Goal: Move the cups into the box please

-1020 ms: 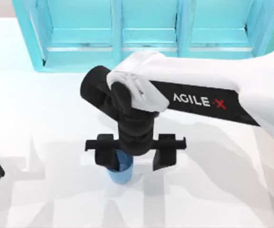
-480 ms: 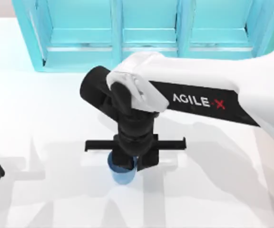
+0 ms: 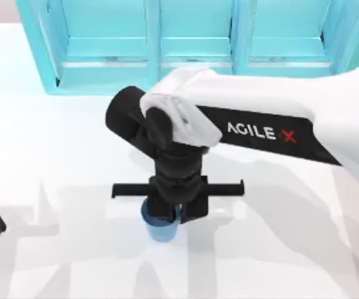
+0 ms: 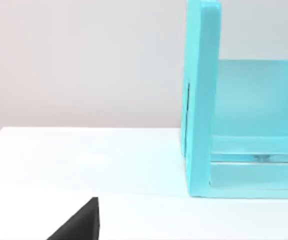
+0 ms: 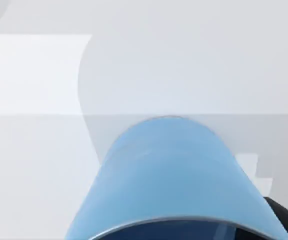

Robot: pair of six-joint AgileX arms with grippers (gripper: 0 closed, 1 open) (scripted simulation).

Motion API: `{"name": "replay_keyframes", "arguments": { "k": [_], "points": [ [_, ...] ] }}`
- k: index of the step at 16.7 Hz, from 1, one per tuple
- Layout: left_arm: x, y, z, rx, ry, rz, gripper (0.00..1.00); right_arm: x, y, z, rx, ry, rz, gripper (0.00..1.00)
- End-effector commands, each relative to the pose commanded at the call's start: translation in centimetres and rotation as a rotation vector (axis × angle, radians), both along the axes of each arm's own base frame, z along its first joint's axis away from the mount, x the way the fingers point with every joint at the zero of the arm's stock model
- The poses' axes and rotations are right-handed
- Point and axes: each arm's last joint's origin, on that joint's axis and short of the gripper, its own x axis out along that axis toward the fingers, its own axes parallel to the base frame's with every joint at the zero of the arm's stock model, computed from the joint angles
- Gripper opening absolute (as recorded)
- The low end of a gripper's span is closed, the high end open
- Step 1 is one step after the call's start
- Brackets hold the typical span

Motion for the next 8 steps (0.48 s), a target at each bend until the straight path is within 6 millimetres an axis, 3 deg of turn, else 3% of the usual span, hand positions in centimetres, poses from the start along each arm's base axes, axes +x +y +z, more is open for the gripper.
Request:
{"name": "replay_keyframes", "arguments": {
  "k": [3,8],
  "points": [
    [0.0,0.0,0.0,0.0,0.0,0.0,1.0,0.6,-2.5,1.9,-0.018,0.017,0.0,0.0],
    [0.0,0.0,0.0,0.0,0.0,0.0,1.0,0.0,-7.8,9.0,0.017,-0.02,0.0,0.0]
  ]
}}
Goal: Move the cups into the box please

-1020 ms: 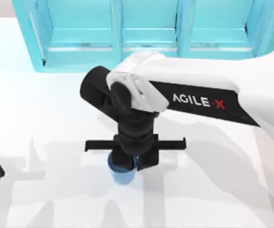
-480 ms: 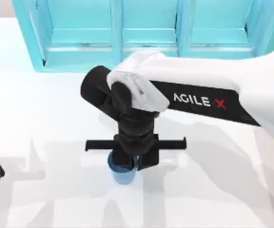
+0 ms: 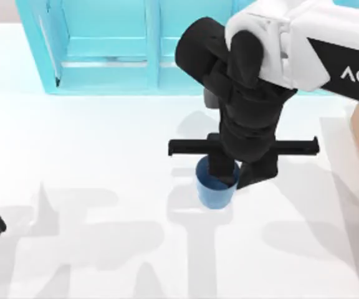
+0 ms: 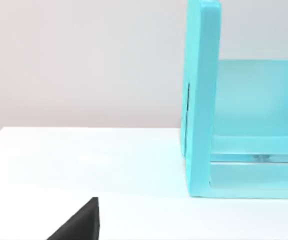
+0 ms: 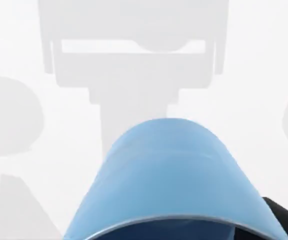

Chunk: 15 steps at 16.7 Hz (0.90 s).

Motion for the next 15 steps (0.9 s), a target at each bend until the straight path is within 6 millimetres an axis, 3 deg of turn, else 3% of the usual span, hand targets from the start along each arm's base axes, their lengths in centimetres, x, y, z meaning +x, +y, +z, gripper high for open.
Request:
{"name": "replay_keyframes", "arguments": {
  "k": [2,7,9,12,15],
  "points": [
    [0.0,0.0,0.0,0.0,0.0,0.0,1.0,-0.1,-1.8,0.9,-0.013,0.015,0.0,0.0],
    [0.0,0.0,0.0,0.0,0.0,0.0,1.0,-0.1,-1.9,0.9,-0.015,0.015,0.003,0.0],
    [0.0,0.0,0.0,0.0,0.0,0.0,1.0,0.7,-2.8,1.1,-0.012,0.014,0.004,0.0],
    [0.0,0.0,0.0,0.0,0.0,0.0,1.0,3.2,-6.4,1.7,-0.009,0.017,0.007,0.0],
    [0.0,0.0,0.0,0.0,0.0,0.0,1.0,6.1,-13.1,2.2,-0.01,0.031,0.009,0.0]
  ]
}}
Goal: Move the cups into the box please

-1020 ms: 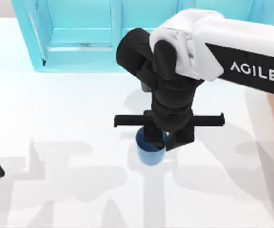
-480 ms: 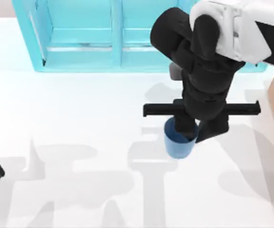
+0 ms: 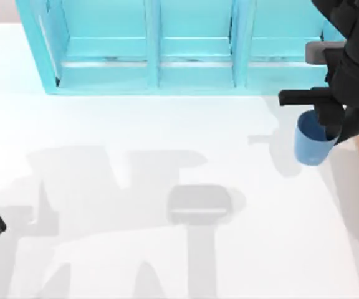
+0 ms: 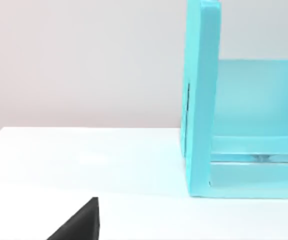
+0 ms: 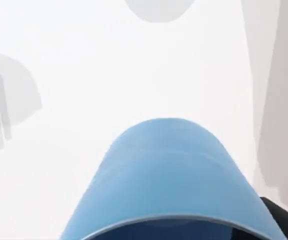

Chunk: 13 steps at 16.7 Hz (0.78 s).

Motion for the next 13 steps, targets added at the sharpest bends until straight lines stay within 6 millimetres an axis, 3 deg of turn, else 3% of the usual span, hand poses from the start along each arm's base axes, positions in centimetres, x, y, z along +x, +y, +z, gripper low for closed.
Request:
{"name": "replay_keyframes", "arguments": {
  "k": [3,7,10,13],
  "points": [
    [0.0,0.0,0.0,0.0,0.0,0.0,1.0,1.6,-9.0,0.5,0.004,0.016,-0.002,0.0],
    [0.0,0.0,0.0,0.0,0.0,0.0,1.0,0.3,-20.1,1.7,0.017,0.008,-0.005,0.0],
    [0.0,0.0,0.0,0.0,0.0,0.0,1.0,-1.7,-24.8,2.5,0.022,-0.012,-0.007,0.0],
    [0.0,0.0,0.0,0.0,0.0,0.0,1.0,-2.6,-26.3,2.9,0.023,-0.023,-0.007,0.0]
  ]
}}
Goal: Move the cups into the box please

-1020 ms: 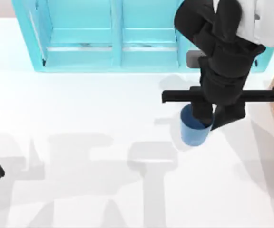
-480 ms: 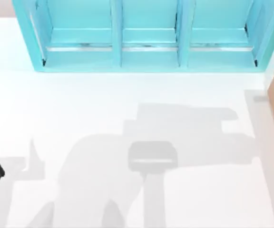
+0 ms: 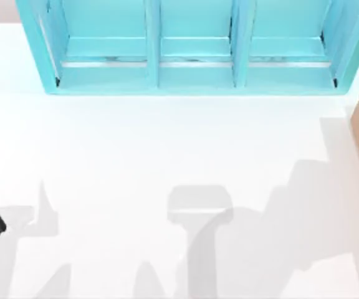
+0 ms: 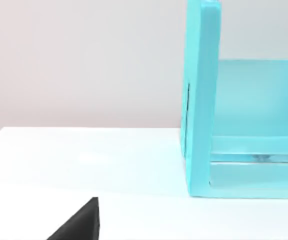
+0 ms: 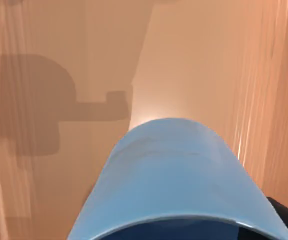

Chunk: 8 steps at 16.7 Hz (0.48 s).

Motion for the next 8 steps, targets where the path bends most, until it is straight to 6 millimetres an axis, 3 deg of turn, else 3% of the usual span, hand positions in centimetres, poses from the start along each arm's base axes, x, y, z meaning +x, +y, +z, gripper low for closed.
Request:
{"name": "replay_keyframes", "arguments": {
  "k": [5,8],
  "points": [
    [0.0,0.0,0.0,0.0,0.0,0.0,1.0,0.1,0.1,-0.2,-0.001,0.003,0.002,0.0],
    [0.0,0.0,0.0,0.0,0.0,0.0,1.0,0.2,0.4,-1.8,-0.002,-0.001,0.001,0.0]
  ]
}}
